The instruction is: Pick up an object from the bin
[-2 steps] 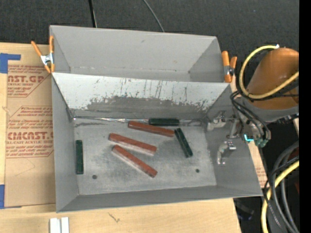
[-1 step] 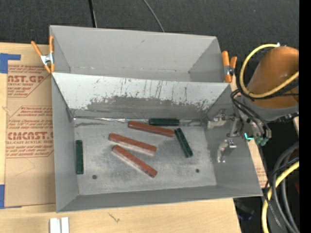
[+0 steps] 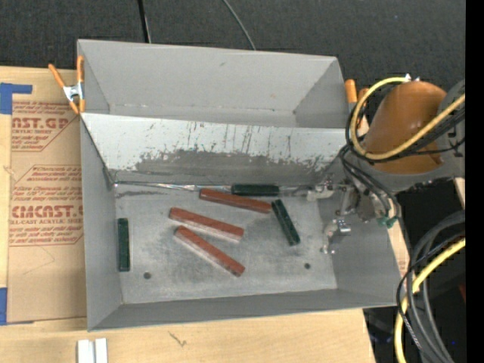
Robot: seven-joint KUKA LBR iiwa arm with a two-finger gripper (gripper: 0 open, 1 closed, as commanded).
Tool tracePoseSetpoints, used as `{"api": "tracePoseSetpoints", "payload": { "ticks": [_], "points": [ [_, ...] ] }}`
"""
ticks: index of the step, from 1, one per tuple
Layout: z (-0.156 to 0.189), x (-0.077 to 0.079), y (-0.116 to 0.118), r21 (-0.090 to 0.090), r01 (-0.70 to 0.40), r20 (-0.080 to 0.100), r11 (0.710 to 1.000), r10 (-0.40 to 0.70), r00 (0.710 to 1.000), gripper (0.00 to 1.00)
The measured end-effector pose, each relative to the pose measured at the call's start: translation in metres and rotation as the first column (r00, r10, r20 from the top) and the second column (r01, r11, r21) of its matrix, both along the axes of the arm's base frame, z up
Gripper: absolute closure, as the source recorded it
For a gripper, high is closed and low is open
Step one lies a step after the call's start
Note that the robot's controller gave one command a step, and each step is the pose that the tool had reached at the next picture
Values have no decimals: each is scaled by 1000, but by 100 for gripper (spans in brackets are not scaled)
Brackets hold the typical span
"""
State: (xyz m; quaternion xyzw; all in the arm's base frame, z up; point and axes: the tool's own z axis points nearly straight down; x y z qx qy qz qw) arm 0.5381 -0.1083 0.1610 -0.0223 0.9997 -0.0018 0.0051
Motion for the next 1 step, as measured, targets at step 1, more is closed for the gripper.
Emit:
{"api": "tracePoseSetpoints", "payload": {
  "ticks": [1],
  "points": [
    [-53, -5, 13, 3, -224, -8, 975, 224, 975, 0]
  ]
}}
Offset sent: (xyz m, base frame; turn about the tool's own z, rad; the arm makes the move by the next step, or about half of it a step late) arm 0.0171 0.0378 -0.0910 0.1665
